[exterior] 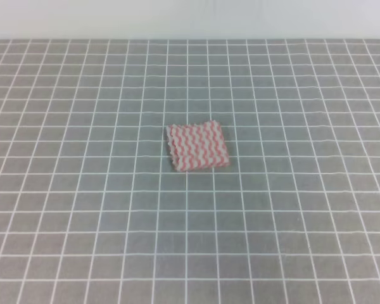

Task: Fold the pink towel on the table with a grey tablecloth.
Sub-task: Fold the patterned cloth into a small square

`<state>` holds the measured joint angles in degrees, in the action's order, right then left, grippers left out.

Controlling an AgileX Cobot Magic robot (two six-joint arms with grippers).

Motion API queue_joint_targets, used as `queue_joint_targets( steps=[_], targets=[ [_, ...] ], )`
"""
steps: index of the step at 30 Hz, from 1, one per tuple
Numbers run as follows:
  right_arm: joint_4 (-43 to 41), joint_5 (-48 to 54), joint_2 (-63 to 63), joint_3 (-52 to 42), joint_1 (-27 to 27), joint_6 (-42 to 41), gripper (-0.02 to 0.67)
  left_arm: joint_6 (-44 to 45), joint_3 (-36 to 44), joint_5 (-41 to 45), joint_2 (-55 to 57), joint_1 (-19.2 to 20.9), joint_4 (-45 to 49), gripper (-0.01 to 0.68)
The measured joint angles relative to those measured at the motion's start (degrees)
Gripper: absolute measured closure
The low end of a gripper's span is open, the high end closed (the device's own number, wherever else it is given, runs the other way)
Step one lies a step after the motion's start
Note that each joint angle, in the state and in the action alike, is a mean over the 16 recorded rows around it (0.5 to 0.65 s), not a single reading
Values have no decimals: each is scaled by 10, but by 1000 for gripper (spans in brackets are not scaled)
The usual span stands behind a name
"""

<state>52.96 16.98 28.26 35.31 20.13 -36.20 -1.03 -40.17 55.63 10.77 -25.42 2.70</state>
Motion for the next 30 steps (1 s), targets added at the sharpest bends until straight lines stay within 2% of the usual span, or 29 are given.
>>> queue_joint_targets(
  steps=[30],
  targets=[
    [-11,94,0,-18,0,2,665,0,0,14,0,0,-2,673]
  ],
)
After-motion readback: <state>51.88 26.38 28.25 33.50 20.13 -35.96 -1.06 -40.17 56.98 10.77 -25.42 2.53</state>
